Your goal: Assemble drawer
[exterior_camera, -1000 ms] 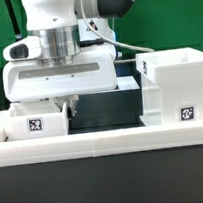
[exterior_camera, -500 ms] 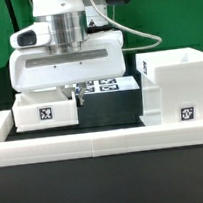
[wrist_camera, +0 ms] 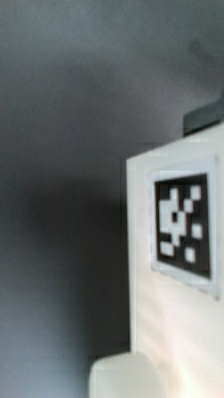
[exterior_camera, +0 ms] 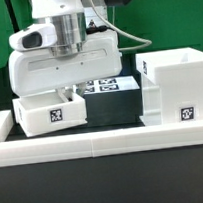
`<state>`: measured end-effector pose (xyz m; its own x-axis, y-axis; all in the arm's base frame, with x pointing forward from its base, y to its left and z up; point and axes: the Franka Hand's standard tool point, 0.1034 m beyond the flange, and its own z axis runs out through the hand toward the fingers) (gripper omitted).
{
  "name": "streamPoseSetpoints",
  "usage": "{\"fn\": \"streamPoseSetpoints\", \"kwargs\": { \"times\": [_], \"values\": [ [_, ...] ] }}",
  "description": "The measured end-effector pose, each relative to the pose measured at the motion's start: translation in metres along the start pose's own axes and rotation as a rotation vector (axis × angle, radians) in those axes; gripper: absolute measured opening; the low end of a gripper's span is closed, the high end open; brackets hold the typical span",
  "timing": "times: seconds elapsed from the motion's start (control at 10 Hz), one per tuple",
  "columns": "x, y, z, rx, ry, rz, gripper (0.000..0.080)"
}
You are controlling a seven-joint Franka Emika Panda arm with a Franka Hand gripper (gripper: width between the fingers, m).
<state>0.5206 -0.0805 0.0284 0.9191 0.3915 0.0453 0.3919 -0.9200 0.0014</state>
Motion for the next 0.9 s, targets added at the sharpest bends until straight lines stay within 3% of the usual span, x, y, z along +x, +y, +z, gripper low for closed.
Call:
{"fn": "streamPoseSetpoints", "kwargs": {
  "times": [0.7, 0.9],
  "values": [
    [-0.0022, 0.0002, 0.0024, -0.011, -0.016, -0.420, 0.0042],
    [-0.0020, -0.0092, 0.0045, -0.024, -0.028, -0.585, 0.0042]
  ]
}}
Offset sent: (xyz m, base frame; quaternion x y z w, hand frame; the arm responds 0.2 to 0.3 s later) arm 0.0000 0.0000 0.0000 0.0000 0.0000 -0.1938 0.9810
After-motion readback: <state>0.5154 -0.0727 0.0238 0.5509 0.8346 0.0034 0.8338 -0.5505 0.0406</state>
